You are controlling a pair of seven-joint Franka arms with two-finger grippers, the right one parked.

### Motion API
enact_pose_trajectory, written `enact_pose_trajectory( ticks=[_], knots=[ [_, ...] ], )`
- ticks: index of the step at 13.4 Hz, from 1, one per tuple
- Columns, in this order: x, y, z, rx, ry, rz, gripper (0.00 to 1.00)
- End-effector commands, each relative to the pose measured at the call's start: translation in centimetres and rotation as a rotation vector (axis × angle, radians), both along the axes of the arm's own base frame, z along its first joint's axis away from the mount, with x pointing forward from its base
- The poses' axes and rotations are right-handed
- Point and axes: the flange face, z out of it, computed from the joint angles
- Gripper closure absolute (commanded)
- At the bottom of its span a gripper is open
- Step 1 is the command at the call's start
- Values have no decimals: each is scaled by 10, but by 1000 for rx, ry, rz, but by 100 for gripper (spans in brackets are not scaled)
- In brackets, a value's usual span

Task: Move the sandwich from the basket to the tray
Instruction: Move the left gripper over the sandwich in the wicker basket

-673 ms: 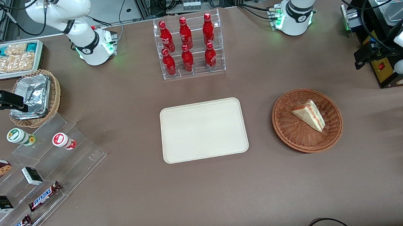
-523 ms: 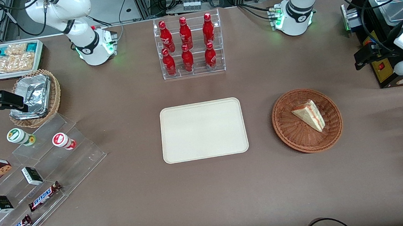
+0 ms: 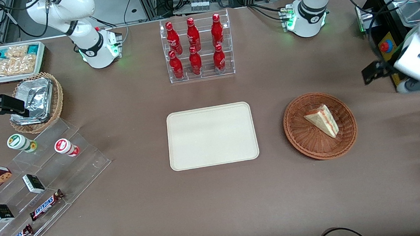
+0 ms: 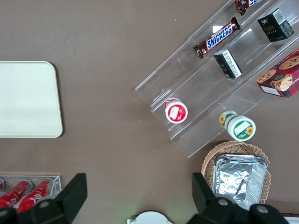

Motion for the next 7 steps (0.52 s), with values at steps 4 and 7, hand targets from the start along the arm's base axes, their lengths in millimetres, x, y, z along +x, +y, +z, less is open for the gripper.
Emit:
enact_pose_trajectory(
  ticks=[4,7],
  knots=[
    [-28,-23,-104,-4,-105,305,0],
    [-33,-29,-159,-25,-140,467,0]
  ],
)
